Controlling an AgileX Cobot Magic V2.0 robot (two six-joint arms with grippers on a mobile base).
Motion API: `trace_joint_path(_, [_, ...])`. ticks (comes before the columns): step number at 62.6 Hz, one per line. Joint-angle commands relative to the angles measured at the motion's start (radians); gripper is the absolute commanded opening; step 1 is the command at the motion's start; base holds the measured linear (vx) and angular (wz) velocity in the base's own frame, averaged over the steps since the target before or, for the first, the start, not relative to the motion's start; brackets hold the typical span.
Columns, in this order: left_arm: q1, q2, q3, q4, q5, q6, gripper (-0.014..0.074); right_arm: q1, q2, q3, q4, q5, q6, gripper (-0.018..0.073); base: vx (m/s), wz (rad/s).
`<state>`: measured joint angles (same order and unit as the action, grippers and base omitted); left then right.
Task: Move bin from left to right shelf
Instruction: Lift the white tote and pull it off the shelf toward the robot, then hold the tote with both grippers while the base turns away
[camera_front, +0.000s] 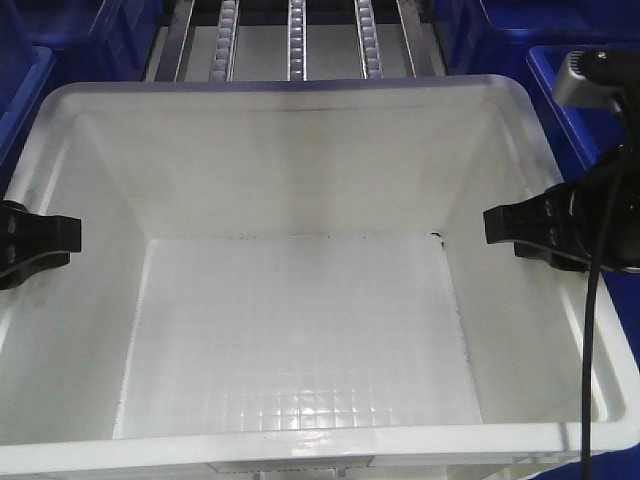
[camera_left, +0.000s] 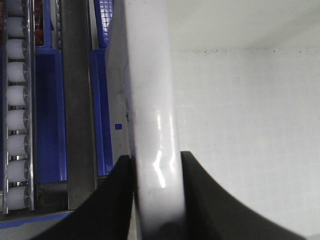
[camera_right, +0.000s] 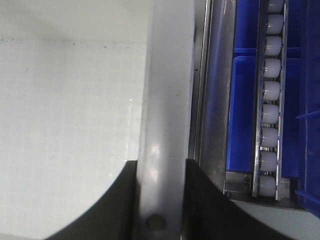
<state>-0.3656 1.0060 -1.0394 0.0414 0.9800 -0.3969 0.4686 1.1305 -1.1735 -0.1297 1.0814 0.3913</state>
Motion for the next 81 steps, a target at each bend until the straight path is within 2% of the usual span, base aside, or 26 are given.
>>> trace_joint_path(1, [0.003,-0.03,-0.033,0.057,-0.072,0.034,0.0031,-0.014,-0.035,-0.039,-0.13,-0.072,-0.007,0.0074,0.0,0.0])
trace_joint_path(81, [0.003,-0.03,-0.033,0.057,-0.072,0.034,0.0031,-0.014,-0.035,-0.039,-0.13,-0.072,-0.007,0.0074,-0.06,-0.09])
